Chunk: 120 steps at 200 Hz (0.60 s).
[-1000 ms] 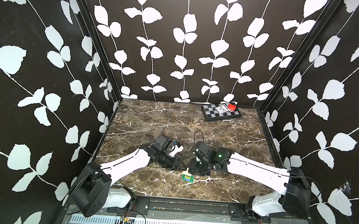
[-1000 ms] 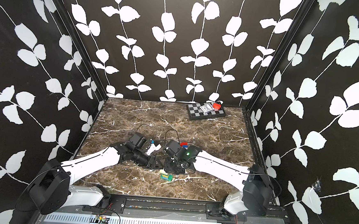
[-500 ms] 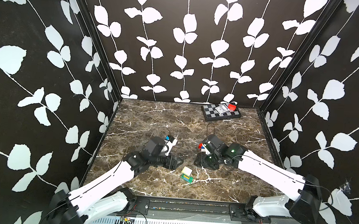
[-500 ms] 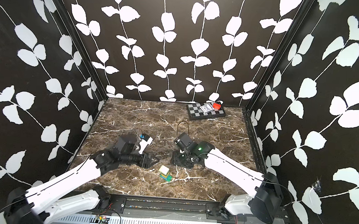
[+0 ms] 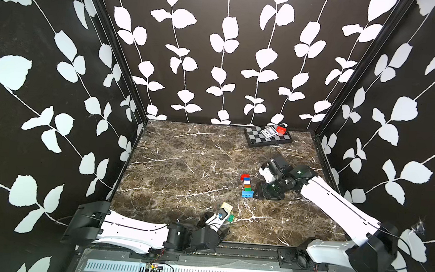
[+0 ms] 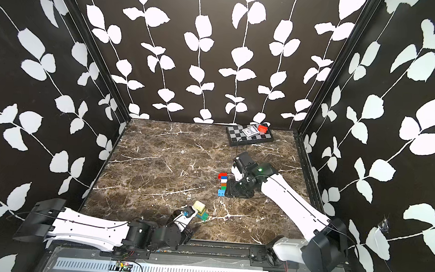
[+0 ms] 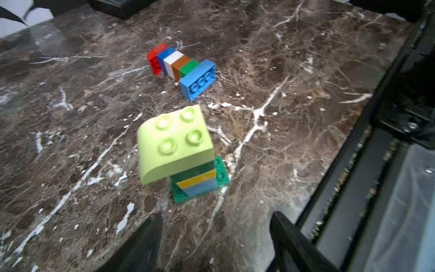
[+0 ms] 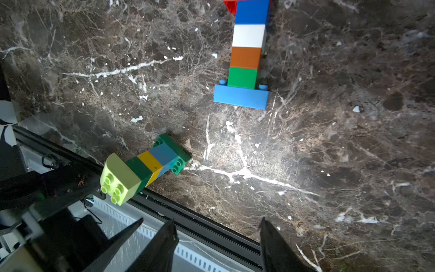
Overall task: Assemble the number 1 with lego
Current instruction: Adjust the lego brick at the center of the board.
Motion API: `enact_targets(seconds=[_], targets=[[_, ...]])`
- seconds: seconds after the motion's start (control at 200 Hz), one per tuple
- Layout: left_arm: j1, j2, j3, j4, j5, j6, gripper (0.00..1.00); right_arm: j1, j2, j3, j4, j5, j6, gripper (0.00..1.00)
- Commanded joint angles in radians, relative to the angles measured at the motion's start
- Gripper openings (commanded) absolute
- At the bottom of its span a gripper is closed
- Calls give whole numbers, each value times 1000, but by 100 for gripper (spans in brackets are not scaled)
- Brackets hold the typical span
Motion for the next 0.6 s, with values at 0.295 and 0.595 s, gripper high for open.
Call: enact_targets(seconds=[0.295,0.595], targets=[[0,297,-58,531,-123,4,77,-51,-48,-37,-36,-79,-85,56],[49,437,-89,703,-70,-82,70,-62,-47,-27,-47,-98,-89,54]])
